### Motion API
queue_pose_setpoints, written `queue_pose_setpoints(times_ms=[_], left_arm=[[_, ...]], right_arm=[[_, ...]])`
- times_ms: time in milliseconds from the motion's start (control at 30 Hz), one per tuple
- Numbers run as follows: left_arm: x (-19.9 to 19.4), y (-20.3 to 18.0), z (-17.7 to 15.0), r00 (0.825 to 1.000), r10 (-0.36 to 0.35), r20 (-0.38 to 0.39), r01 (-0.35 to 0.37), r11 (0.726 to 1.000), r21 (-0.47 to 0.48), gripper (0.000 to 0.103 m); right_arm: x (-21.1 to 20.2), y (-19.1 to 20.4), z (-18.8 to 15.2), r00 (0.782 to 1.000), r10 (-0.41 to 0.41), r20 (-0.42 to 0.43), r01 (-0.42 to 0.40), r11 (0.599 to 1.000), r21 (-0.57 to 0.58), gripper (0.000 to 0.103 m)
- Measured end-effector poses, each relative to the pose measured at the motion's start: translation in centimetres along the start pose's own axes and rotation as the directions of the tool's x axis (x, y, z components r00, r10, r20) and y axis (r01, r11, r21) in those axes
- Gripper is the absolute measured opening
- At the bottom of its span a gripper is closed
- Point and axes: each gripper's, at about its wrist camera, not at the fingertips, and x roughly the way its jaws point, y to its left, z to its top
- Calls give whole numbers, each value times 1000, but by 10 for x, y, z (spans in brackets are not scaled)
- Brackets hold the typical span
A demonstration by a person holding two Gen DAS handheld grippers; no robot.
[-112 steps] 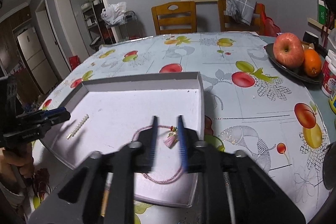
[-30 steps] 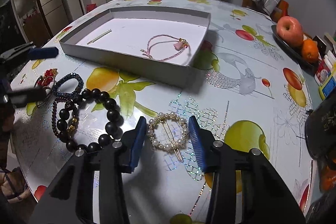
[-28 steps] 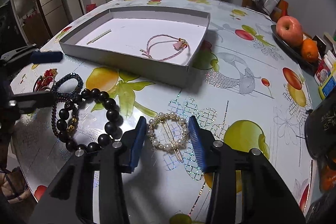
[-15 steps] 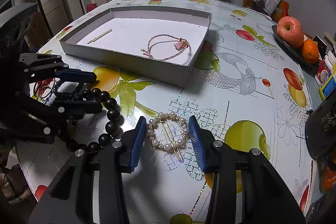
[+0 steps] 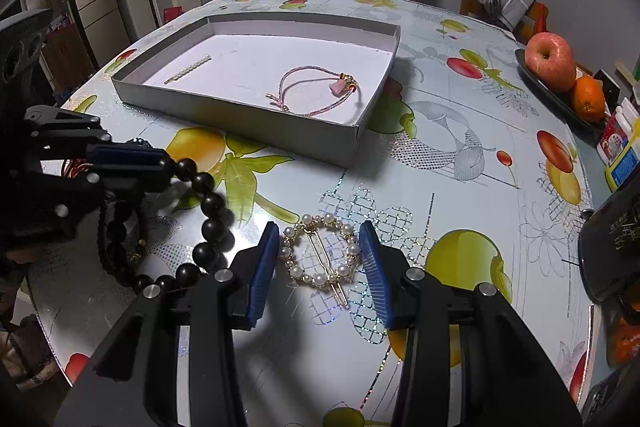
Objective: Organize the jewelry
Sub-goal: 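Grasp the round pearl hair clip with right gripper while left gripper grasps the black bead bracelet, then carry the pearl clip and black bead bracelet over the gray box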
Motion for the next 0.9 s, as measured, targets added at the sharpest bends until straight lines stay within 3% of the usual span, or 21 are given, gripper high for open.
queue_pose_setpoints(times_ms=[133,500,900], left_arm=[[-16,7,1,998,-38,48,40,998,-46,15],[-63,21,13,987,-35,159,48,996,-74,15],[-101,49,34,975,49,219,-31,996,-85,15]], right_arm=[[-8,1,-1,999,-10,45,11,1000,-5,41],[-38,20,23,989,0,148,1,1000,-8,41],[-48,36,71,971,41,236,-40,999,-10,41]])
